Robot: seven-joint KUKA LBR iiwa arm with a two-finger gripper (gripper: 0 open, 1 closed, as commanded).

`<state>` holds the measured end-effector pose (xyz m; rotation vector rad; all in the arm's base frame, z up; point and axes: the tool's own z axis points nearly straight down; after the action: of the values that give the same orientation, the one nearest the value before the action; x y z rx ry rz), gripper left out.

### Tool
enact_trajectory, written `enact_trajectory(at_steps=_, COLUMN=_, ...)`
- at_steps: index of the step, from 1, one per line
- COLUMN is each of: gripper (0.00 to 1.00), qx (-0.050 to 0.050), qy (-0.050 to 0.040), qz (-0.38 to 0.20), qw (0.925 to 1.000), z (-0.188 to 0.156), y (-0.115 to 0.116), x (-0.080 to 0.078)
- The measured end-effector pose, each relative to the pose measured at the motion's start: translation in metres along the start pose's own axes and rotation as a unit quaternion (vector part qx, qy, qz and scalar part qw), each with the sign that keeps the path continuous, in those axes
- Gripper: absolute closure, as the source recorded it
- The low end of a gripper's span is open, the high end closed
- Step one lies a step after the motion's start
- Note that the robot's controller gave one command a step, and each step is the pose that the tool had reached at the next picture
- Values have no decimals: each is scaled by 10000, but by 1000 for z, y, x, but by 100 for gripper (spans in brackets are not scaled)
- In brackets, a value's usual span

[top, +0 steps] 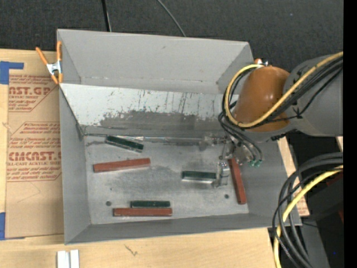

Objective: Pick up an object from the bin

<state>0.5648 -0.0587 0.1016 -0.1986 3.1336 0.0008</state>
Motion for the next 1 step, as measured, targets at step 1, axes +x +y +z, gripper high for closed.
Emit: enact_trajectory(at_steps=1, gripper=0, qx=0, qy=0, qz=0, qw=10000, z=0, y=0, x=0)
